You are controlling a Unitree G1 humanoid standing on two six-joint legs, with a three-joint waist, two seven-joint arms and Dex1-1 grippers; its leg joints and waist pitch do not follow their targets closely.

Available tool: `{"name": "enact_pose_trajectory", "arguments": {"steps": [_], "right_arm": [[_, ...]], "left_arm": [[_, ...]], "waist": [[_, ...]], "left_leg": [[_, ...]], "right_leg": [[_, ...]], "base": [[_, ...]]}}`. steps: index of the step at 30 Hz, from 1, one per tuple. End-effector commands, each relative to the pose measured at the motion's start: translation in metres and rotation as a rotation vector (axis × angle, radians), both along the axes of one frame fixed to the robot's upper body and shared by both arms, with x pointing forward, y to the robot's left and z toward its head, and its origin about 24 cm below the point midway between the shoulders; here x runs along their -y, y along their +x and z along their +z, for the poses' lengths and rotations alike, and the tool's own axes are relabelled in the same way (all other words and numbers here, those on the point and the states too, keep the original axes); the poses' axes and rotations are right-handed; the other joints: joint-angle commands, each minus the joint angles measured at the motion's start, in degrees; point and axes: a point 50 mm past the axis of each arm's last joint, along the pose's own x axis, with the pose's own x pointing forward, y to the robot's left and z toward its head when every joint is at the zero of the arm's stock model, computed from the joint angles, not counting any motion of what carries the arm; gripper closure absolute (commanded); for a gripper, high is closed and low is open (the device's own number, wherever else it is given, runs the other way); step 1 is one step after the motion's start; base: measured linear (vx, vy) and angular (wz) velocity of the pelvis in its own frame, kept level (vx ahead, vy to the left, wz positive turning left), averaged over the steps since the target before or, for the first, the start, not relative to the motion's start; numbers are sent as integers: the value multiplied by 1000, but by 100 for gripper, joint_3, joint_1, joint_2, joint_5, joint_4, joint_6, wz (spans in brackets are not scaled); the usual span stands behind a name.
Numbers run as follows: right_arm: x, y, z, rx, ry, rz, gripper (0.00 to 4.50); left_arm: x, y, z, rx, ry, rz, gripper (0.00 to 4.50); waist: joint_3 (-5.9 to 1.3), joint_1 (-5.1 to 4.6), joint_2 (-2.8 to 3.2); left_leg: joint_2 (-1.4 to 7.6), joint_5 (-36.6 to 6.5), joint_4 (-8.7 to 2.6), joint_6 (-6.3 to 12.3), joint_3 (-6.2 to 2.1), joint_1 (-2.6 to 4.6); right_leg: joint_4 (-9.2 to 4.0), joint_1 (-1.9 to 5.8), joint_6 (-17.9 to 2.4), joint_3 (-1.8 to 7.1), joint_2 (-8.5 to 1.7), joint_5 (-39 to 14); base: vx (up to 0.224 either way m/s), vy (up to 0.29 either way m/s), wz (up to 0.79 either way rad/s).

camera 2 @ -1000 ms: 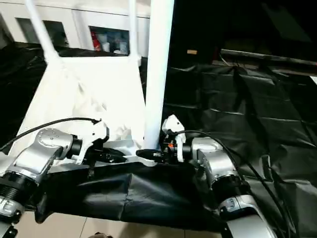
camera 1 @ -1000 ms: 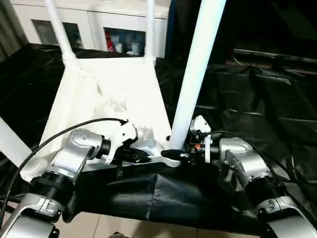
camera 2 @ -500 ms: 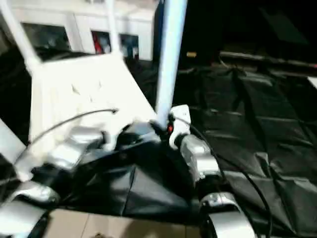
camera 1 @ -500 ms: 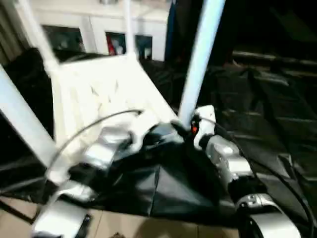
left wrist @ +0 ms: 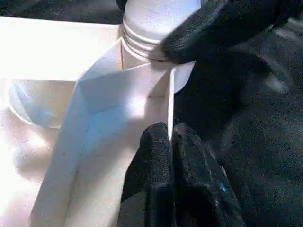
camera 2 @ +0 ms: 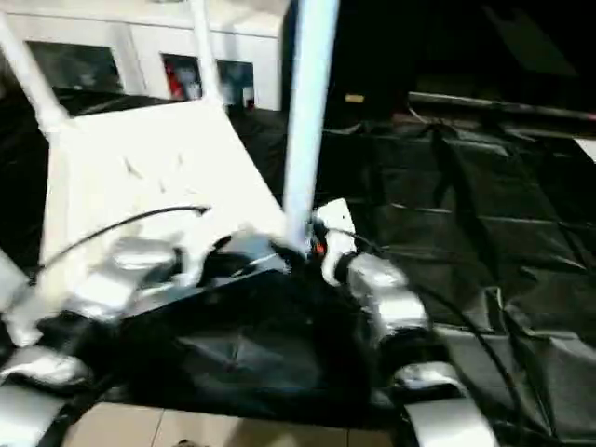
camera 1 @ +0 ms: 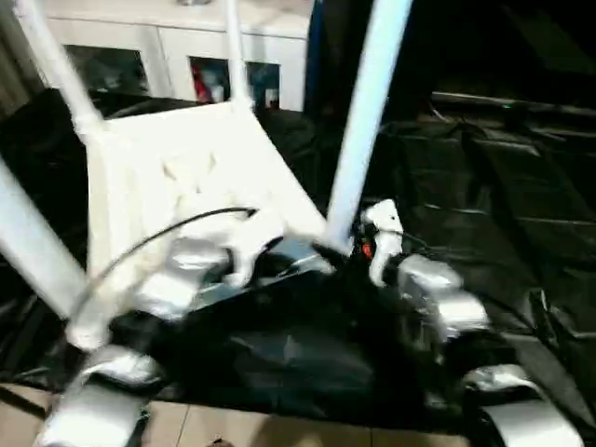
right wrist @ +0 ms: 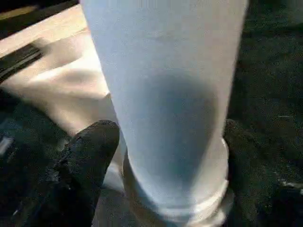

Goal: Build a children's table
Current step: Rotate leg to tighten

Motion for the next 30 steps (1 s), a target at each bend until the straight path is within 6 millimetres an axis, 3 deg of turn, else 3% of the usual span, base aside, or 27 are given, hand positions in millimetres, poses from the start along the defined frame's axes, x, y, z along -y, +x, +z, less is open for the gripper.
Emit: {"name": "enact_pose_trajectory", "arguments": {"steps": [1,3,6,9,10,19,22,27,28,30], "right_arm": [[-20,-13,4,-5,24,243,82],[-15,-14,6,-7,21,270,82],[-5,-17,9,-15,17,339,113],[0,-18,11,-19,9,375,116],[1,-18,12,-18,5,381,149],[-6,-22,6,-20,-5,377,187],[-7,-19,1,-22,-6,300,189],[-12,-2,-12,-30,-27,-74,190],[-12,-2,-12,-30,-27,-74,190],[-22,2,-18,-60,-8,-239,191]], "left_arm": [[12,-10,0,-25,-38,-134,450],[8,-12,0,-34,-37,-147,450],[-3,-16,2,-62,-31,-177,450],[-11,-20,3,-77,-23,-195,450],[-12,-20,3,-78,-21,-197,450],[-12,-14,2,-25,-8,-140,450],[-10,-7,1,9,5,-50,450],[9,12,3,54,-41,156,450],[9,12,3,54,-41,156,450],[25,19,3,69,-56,234,450]], "waist": [[-334,17,-37],[-335,34,-28],[-328,58,-28],[-320,74,-25],[-319,80,-31],[-326,73,-41],[-305,67,-48],[-270,3,-58],[-269,2,-49],[-277,-17,-54]], "left_leg": [[235,-640,-319,425,-90,106],[248,-581,-307,461,-76,105],[259,-680,-309,426,-67,118],[263,-765,-317,354,-62,134],[257,-769,-320,323,-66,134],[247,-719,-312,286,-68,129],[246,-897,-328,219,-77,131],[237,-1402,-386,-108,-103,162],[237,-1424,-390,-146,-109,176],[228,-1389,-395,-173,-118,166]], "right_leg": [[-345,224,-1397,170,-400,326],[-316,209,-1459,160,-383,483],[-324,193,-1523,158,-396,307],[-337,174,-1530,167,-398,158],[-335,178,-1517,165,-394,140],[-328,182,-1500,173,-403,202],[-363,169,-1452,182,-416,-95],[-460,122,-1258,205,-439,-1102],[-471,110,-1226,209,-445,-1189],[-476,111,-1157,213,-439,-1168]], "base": [[0,0,0],[0,0,0],[0,0,0],[0,0,0],[0,0,0],[0,0,0],[0,0,0],[0,0,0],[0,0,0],[0,0,0]]}}
